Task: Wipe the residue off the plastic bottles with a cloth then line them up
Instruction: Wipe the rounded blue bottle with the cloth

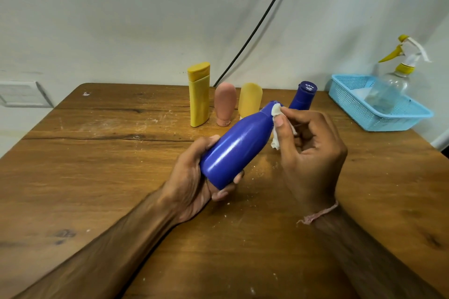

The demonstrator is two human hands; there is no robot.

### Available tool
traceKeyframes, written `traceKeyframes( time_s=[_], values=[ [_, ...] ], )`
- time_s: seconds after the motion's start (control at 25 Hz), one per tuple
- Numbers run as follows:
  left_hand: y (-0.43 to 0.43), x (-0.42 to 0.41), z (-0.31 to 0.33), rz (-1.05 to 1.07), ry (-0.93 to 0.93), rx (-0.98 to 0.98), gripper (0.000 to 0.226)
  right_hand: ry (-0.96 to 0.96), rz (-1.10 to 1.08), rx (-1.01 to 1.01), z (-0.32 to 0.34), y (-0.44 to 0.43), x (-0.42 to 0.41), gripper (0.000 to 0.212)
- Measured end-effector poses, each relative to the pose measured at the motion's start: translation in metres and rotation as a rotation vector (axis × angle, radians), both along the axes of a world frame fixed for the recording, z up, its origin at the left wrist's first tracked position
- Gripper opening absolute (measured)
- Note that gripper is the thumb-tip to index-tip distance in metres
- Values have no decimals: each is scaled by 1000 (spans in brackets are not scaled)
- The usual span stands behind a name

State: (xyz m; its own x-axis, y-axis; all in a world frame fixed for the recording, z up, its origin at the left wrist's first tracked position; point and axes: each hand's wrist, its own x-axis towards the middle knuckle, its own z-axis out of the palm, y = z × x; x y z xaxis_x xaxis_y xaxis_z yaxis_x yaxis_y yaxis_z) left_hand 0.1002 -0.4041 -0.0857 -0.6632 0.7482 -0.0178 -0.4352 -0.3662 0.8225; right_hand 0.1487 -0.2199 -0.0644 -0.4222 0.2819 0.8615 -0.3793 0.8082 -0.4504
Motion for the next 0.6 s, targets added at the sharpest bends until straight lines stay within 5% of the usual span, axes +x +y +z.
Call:
traceKeyframes(
  time_s=[0.28,0.6],
  values=[
    [7,10,-4,175,525,-240,68,29,-31,89,2,3,1,17],
    [5,4,-10,407,637,-378,72,-3,142,315,7,2,14,11]
  ],
)
